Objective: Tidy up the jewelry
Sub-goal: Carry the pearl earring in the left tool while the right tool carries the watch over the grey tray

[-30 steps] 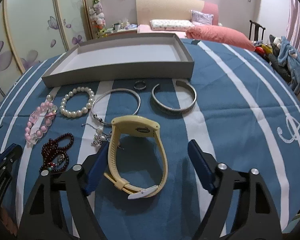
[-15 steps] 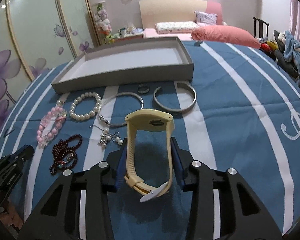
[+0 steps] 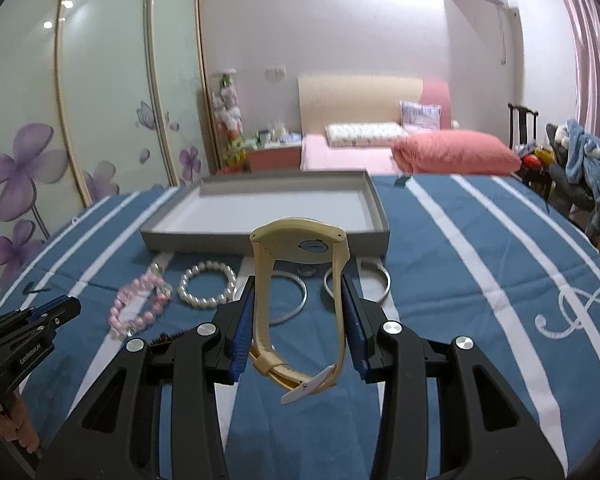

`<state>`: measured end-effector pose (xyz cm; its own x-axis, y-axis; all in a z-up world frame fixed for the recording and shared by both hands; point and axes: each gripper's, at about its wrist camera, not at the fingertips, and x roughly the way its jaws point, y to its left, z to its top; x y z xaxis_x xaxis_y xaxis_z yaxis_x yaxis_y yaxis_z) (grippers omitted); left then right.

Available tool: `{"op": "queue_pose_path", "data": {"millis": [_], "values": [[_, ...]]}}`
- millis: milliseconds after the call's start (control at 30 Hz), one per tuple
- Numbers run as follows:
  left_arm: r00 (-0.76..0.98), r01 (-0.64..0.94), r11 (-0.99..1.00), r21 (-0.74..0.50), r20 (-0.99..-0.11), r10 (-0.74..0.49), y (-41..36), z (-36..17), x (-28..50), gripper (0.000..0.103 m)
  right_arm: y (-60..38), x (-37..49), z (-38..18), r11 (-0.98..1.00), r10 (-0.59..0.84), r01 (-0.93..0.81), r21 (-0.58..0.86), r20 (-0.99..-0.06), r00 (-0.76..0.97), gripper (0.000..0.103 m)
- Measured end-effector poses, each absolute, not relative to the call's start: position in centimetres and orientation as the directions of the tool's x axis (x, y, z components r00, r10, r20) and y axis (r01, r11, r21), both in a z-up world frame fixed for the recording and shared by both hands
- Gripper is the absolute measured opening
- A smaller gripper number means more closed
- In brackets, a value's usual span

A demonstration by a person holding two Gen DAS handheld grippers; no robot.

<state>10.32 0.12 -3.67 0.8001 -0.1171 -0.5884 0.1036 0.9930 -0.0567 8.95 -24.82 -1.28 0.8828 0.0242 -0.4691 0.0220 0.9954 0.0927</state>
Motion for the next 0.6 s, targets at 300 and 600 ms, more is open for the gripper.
{"op": "queue_pose_path", "data": {"millis": [300, 600], "values": [[0.847, 0.122, 0.992, -0.024, -0.519, -0.117, -0.6, -0.7, 11.5, 0.015, -25.0, 9.4, 0.1, 0.996, 0.013, 0.022, 0.083, -0.4, 0.916, 0.041], [0.896, 0.143, 0.99, -0.003, -0.425, -0.131, -2.5, 2.7, 15.0, 0.015, -25.6, 11.8, 2.3, 0.996, 0.008, 0.02, 0.084, -0.321, 0.947, 0.041]]}}
